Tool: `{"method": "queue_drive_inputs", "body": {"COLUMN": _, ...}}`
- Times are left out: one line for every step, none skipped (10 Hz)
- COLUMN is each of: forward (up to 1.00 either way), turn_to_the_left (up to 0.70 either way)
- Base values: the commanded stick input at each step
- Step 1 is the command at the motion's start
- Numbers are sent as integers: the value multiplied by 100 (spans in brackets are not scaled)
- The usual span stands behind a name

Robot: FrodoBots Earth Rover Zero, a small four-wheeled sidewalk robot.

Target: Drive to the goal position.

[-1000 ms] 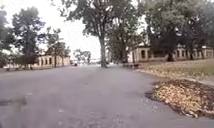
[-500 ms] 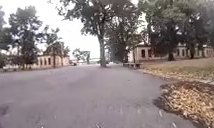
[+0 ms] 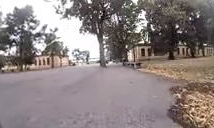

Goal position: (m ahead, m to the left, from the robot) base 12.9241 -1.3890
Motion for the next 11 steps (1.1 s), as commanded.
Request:
{"method": "queue_drive_inputs", "body": {"forward": 70, "turn_to_the_left": 4}}
{"method": "queue_drive_inputs", "body": {"forward": 70, "turn_to_the_left": 4}}
{"method": "queue_drive_inputs", "body": {"forward": 70, "turn_to_the_left": 4}}
{"method": "queue_drive_inputs", "body": {"forward": 70, "turn_to_the_left": 4}}
{"method": "queue_drive_inputs", "body": {"forward": 70, "turn_to_the_left": 4}}
{"method": "queue_drive_inputs", "body": {"forward": 70, "turn_to_the_left": 4}}
{"method": "queue_drive_inputs", "body": {"forward": 70, "turn_to_the_left": 4}}
{"method": "queue_drive_inputs", "body": {"forward": 70, "turn_to_the_left": 4}}
{"method": "queue_drive_inputs", "body": {"forward": 70, "turn_to_the_left": 4}}
{"method": "queue_drive_inputs", "body": {"forward": 70, "turn_to_the_left": 4}}
{"method": "queue_drive_inputs", "body": {"forward": 70, "turn_to_the_left": 4}}
